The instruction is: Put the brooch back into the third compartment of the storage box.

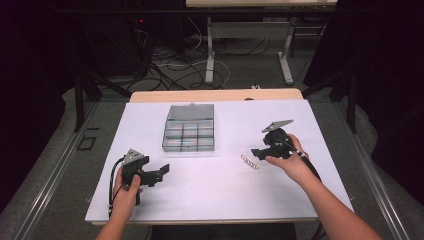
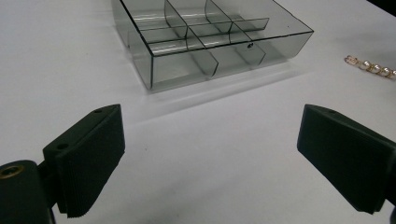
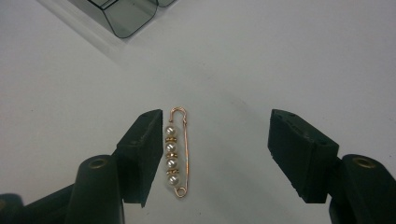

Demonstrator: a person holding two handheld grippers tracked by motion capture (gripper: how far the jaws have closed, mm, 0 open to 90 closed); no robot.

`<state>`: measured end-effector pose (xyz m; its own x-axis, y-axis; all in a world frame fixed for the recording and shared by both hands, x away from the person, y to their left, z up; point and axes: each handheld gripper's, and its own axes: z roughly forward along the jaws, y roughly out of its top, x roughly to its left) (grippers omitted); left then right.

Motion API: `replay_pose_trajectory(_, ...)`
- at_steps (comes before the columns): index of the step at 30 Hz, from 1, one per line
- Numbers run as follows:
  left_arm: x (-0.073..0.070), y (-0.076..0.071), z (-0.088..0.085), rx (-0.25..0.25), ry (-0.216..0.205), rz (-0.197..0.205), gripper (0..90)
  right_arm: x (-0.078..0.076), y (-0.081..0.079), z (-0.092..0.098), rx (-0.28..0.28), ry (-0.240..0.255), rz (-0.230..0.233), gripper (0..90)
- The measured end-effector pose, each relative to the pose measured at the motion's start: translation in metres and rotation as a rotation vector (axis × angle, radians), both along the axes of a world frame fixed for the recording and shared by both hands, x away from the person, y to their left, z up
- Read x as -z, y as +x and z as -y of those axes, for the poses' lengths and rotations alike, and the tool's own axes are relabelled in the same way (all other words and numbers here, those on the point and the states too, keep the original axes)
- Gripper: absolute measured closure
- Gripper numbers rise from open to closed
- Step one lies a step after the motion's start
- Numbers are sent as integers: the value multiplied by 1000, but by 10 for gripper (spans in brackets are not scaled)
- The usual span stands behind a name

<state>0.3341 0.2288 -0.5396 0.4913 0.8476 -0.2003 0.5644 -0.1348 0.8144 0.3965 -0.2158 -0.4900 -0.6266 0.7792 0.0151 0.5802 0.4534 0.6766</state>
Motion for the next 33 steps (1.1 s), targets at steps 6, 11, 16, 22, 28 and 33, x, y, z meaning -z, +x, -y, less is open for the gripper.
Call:
replay_pose_trajectory(6,-1,0,0,-1,6,-6,80,-1,6,-9,-31,-34,-30,363)
replay_pose_trajectory(11,0,0,0,3,8,-7,80,1,10,-15,-45,-75,-40,363)
replay_pose_trajectory(16,0,0,0,1,7,-7,80,3,10,-20,-43,-82,-96,419)
replay_pose_trajectory(22,0,0,0,3,8,-9,81,8,12,-23,-48,-88,-135,433)
replay_pose_trajectory(28,0,0,1,4,8,-11,81,16,14,-28,-53,-64,-156,486)
replay_pose_trajectory(33,0,0,1,5,8,-12,81,16,15,-29,-59,-77,-186,533)
